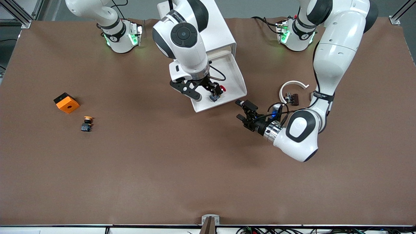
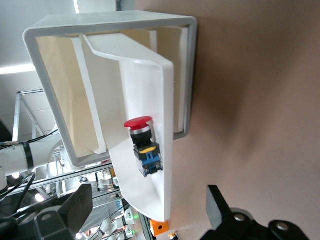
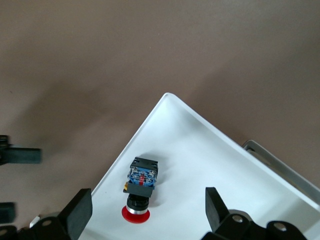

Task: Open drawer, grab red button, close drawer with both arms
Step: 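Lower the right gripper into the drawer and grasp the red button, then lift the red button with the right gripper while the left gripper releases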

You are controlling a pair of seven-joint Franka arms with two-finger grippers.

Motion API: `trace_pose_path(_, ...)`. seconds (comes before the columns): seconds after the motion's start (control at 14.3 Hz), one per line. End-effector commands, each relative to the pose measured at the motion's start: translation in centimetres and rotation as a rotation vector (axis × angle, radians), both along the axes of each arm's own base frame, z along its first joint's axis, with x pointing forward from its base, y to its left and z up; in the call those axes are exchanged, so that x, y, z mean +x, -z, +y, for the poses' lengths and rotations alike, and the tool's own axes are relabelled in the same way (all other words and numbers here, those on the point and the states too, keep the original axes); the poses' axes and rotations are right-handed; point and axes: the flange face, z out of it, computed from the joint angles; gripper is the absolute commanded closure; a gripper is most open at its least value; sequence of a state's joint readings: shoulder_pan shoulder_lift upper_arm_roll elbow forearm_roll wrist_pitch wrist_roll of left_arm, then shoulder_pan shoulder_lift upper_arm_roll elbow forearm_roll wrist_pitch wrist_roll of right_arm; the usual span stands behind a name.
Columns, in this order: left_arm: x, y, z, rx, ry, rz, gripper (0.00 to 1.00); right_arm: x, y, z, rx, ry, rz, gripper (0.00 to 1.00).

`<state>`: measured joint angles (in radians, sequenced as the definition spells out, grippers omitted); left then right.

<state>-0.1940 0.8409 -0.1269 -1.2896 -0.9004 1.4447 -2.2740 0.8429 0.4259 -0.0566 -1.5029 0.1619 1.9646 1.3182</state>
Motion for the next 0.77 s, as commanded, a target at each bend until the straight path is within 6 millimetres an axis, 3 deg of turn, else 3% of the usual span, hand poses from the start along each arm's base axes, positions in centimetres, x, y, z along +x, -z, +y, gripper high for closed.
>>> trace_pose_path(0.0,1.4,-1.4,1.9,-0.014,0.057,-0.115,0.0,-1.0,1.7,2.0,-0.003,0.011,0.018,0.0)
trace_pose_path(0.21,2.7,-2.3,5.6,-0.023,0.095,-0.248,0.0,-0.8,4.3,2.7,-0.011,0.03,0.019,0.0)
trace_pose_path(0.7,4.3,-5.7,10.8,0.072,0.318,-0.543,0.0,-1.2,8.0,3.8,-0.038,0.051,0.034,0.0)
